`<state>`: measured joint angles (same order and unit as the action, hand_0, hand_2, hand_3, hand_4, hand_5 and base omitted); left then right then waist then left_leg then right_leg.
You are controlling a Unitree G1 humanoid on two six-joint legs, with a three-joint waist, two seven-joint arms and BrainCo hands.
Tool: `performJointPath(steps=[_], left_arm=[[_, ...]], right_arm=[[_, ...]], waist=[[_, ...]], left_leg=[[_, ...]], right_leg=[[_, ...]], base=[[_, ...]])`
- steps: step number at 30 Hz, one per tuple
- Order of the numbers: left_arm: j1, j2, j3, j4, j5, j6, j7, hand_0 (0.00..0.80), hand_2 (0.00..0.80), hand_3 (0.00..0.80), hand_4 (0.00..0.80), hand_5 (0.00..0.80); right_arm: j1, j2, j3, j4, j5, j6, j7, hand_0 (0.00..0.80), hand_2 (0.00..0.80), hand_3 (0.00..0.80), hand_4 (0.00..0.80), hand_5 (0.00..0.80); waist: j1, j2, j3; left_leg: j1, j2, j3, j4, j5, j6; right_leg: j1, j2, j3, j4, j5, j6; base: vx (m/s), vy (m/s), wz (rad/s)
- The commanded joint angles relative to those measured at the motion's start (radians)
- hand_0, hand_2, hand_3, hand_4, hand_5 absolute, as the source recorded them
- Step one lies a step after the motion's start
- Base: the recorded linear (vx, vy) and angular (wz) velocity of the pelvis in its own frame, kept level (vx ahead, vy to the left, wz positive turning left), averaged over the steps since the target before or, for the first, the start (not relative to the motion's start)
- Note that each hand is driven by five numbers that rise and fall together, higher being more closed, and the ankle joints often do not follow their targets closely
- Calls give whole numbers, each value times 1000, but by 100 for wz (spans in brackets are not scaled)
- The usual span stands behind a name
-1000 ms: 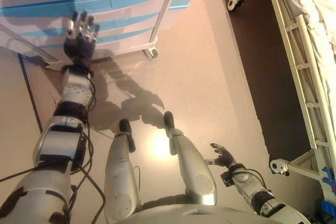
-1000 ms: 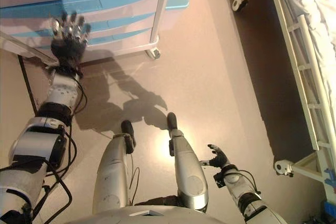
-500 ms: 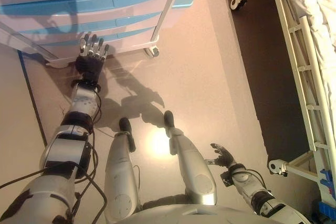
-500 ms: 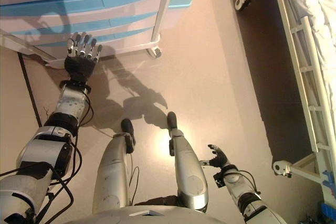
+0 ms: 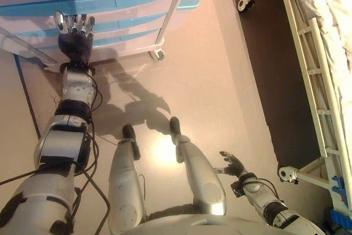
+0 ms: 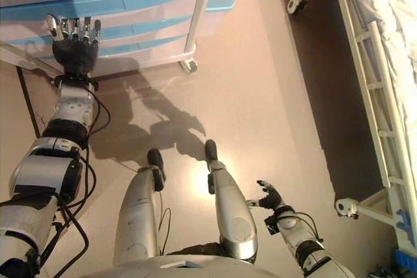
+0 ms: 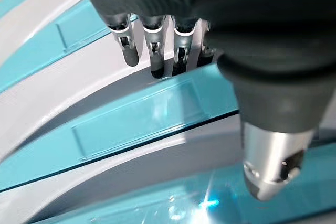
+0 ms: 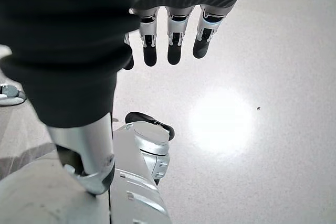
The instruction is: Open the drawer and pick up the medicine
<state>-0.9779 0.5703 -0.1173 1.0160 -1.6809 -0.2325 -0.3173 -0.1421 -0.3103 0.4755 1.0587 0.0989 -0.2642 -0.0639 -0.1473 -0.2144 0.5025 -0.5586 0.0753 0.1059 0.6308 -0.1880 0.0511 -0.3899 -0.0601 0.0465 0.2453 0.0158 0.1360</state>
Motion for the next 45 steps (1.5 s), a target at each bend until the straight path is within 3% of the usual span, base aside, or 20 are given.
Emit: performJointPath(steps=[1, 4, 5, 6, 7, 12, 17, 22, 27, 32, 39, 45], left_arm=[[-261, 152, -35, -53, -51, -97, -128, 0, 0, 0, 0, 0], [-295, 141, -55, -126, -120, -60, -321, 0, 0, 0, 0, 0], [-296, 134, -58, -159, -140, -43, -384, 235, 235, 235, 235, 235], [-296, 122, -57, -207, -150, -23, -428, 627, 627, 627, 627, 627], [-295, 114, -60, -239, -165, -7, -467, 800, 800, 800, 800, 800], [-233, 42, -97, -433, -157, 68, -672, 800, 800, 800, 800, 800], [-73, -54, -98, -613, -84, 104, -783, 800, 800, 800, 800, 800], [192, -138, -83, -809, 1, 138, -761, 800, 800, 800, 800, 800], [482, -226, -29, -859, 40, 257, -778, 800, 800, 800, 800, 800], [732, -297, 7, -754, 82, 353, -804, 800, 800, 800, 800, 800], [985, -300, 111, -421, 154, 476, -869, 800, 800, 800, 800, 800], [1108, -304, 176, -181, 375, 520, -781, 800, 800, 800, 800, 800]], right_arm=[[48, 5, 58, -32, 22, -42, 18, 0, 0, 0, 0, 0], [51, 4, 57, -12, 15, -62, 23, 0, 0, 0, 0, 0], [52, 5, 57, -4, 14, -68, 25, 0, 0, 0, 0, 0], [53, 6, 57, -1, 11, -72, 26, 0, 0, 0, 0, 0], [53, 5, 59, -1, 8, -73, 28, 0, 0, 0, 0, 0], [41, 0, 65, -22, -33, -59, 26, 0, 0, 0, 0, 0], [15, -17, 63, -72, -82, -8, 3, 0, 0, 0, 0, 0], [-12, -33, 34, -103, -119, 37, -20, 0, 0, 0, 0, 0], [-24, -35, -11, -81, -163, 50, -22, 0, 0, 0, 0, 0], [-44, -61, -65, -56, -226, 58, -1, 0, 0, 0, 0, 0], [-61, -126, -125, -54, -280, 77, 43, 0, 0, 0, 0, 0], [-54, -120, -175, 4, -285, 52, 52, 0, 0, 0, 0, 0]], waist=[[5, -54, 17], [7, -52, 14], [8, -50, 12], [10, -48, 10], [11, -49, 6], [14, -38, 2], [46, -6, -1], [102, 23, -12], [166, 39, -47], [223, 80, -82], [283, 159, -113], [310, 194, -144]], left_leg=[[62, -81, 56, -10, -163, 51], [70, -81, 59, -18, -163, 51], [76, -82, 59, -23, -162, 51], [82, -85, 58, -31, -159, 51], [86, -89, 58, -42, -152, 50], [114, -103, 64, -96, -98, 48], [146, -115, 35, -138, -66, 34], [194, -119, -19, -205, -13, 0], [253, -101, -58, -276, 48, -41], [325, -85, -96, -351, 102, -75], [385, -81, -133, -436, 161, -101], [418, -94, -156, -480, 185, -111]], right_leg=[[10, 73, 1, -45, 33, -55], [17, 73, 3, -52, 33, -57], [21, 73, 5, -54, 33, -58], [24, 74, 7, -55, 31, -59], [25, 72, 10, -57, 33, -60], [39, 68, 16, -58, 37, -73], [75, 74, -1, -36, -3, -94], [136, 77, -43, -27, -46, -124], [211, 68, -110, -38, -74, -142], [288, 57, -168, -61, -92, -144], [370, 42, -245, -103, -103, -140], [415, 31, -299, -139, -100, -134]], base=[[-9, -10, 5], [-4, -2, 1], [0, 0, 0], [0, 0, 0], [-7, 29, 3], [-81, 9, -2], [-65, 20, 3], [-78, -75, 22], [-32, -160, 31], [-20, -76, 38], [-36, -12, 33], [-15, -5, 27]])
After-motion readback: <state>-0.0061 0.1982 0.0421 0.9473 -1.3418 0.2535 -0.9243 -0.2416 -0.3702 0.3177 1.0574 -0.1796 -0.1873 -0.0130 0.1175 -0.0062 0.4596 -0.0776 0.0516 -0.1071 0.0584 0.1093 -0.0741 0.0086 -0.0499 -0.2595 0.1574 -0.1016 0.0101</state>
